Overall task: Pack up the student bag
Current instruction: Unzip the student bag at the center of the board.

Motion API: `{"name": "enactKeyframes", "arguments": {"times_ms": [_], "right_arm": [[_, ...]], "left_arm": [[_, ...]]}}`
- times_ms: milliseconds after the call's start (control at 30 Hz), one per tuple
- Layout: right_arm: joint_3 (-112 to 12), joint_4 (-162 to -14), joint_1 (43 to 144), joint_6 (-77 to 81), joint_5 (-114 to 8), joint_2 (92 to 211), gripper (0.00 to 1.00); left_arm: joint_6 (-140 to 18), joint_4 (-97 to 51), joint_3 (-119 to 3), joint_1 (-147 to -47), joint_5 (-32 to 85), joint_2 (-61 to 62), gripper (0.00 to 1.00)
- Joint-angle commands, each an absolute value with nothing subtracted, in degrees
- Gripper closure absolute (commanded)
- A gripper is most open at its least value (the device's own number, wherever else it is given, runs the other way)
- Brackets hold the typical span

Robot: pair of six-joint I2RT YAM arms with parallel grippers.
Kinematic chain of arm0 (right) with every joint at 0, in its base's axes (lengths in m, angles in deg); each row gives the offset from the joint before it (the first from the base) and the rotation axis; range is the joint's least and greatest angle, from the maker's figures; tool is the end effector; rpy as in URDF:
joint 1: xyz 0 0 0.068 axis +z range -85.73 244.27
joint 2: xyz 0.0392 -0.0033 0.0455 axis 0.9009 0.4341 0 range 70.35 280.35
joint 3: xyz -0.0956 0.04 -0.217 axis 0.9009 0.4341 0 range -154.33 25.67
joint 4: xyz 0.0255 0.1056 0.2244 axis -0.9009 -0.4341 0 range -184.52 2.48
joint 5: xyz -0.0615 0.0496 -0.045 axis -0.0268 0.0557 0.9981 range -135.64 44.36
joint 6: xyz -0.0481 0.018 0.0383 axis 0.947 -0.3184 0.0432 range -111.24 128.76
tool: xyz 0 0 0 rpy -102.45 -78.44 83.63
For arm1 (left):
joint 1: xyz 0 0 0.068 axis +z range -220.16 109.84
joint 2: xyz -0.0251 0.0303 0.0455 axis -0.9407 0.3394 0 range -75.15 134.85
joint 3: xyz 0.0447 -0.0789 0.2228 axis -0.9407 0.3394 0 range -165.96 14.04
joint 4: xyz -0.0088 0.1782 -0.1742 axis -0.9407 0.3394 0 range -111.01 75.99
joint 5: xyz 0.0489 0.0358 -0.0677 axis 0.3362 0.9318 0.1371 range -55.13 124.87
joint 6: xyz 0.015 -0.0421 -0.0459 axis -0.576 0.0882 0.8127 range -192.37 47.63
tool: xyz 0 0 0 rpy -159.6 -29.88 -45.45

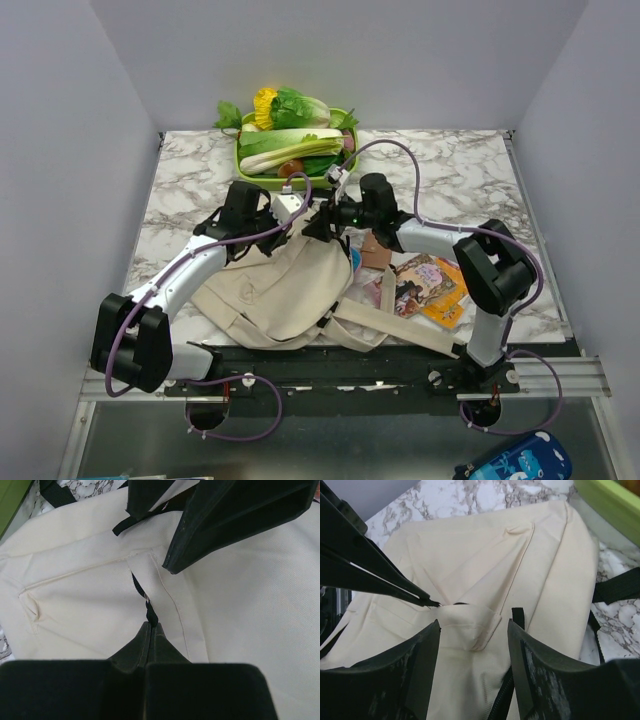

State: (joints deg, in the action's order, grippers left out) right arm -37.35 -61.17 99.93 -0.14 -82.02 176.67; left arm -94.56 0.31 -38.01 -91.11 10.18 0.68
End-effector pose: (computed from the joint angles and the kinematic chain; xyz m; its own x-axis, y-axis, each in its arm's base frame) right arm 0.3110 0.2594 0.1860 -0.3779 -0.1178 -0.9183 -0.8825 0.3458 0.3188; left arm 0.2580 -0.1210 0.2140 -0.3857 0.5152 -0.7654 0.8056 0.5924 -0.0073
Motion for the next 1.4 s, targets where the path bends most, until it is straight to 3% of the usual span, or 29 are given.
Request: {"name": "enactKeyframes", "arguments": {"times_ms": [0, 367, 567, 700, 1000, 1367], "right_arm": [[-38.4, -63.7, 99.9, 1.3, -86.0, 178.5, 0.34], [-39.5, -63.8, 100.2, 0.7, -87.9, 180.6, 0.33], [-40.3, -62.3, 100.3, -0.4, -87.8, 181.5, 0.46], [-41.4, -62.2, 100.4, -1.0, -88.3, 182.1, 0.6], [-40.7, -58.4, 101.6, -4.0, -90.1, 183.1, 0.7], [-38.6, -60.0, 102.3, -3.1, -89.8, 183.0, 0.67]], "left_arm": [[-94.3, 2.1, -40.2, -90.8, 8.2, 0.1, 1.0], [-94.1, 2.2, -41.0, -90.8, 7.9, 1.0, 1.0], [-94.1, 2.2, -41.1, -90.9, 8.0, 1.2, 1.0], [-93.9, 1.8, -41.1, -90.8, 7.6, 1.3, 1.0], [-93.7, 0.4, -40.0, -90.8, 8.0, 1.8, 1.0], [-93.9, 0.1, -40.1, -90.8, 8.9, 1.8, 1.0]]}}
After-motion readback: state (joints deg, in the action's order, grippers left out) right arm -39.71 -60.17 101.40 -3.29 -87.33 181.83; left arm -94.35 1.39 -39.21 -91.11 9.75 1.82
